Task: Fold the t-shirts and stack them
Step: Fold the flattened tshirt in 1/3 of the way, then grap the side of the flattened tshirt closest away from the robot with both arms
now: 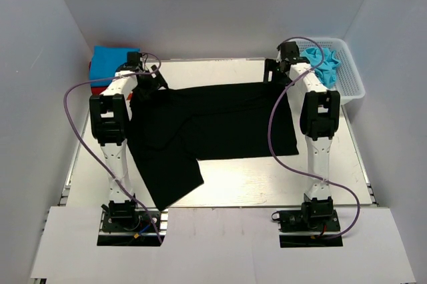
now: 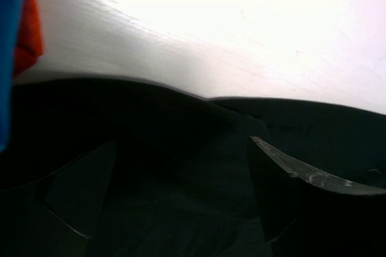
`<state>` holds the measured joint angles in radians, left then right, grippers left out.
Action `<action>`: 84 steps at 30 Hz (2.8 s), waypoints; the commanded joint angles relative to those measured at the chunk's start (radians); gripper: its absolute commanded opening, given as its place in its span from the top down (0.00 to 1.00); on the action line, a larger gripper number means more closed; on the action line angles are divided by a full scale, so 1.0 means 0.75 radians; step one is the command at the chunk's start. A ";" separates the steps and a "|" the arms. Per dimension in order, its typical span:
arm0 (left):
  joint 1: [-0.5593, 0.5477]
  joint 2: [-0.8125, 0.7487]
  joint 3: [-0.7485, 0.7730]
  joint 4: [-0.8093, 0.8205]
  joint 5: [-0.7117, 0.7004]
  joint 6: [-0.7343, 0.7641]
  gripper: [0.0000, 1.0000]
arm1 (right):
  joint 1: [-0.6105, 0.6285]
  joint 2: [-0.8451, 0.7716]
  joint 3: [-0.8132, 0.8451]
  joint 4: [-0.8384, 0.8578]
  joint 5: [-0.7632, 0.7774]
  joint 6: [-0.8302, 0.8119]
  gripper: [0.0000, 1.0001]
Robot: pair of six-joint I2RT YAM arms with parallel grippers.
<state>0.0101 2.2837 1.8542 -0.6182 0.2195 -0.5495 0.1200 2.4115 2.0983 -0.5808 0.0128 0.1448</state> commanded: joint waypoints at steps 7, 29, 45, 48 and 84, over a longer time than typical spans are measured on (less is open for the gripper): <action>-0.009 -0.375 0.025 -0.231 -0.162 0.095 0.01 | 0.045 -0.280 0.005 0.061 0.036 -0.093 0.10; -0.224 -1.570 -1.394 -0.483 0.135 -0.137 0.01 | 0.067 -1.338 -1.511 0.183 0.049 0.410 0.10; -0.424 -1.485 -1.572 -0.566 0.121 -0.351 0.01 | 0.047 -1.276 -1.622 0.208 0.079 0.392 0.10; -0.531 -1.352 -1.529 -0.644 0.039 -0.337 0.01 | 0.034 -1.266 -1.628 0.200 0.083 0.414 0.10; -0.940 -1.083 -1.372 -0.715 -0.319 -0.589 1.00 | -0.107 -1.391 -1.798 0.132 0.159 0.482 0.10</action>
<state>-0.6910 1.4803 0.7300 -1.1015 0.0753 -0.9955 0.0505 1.3750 0.7567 -0.4728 0.1234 0.4770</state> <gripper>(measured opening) 0.025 0.905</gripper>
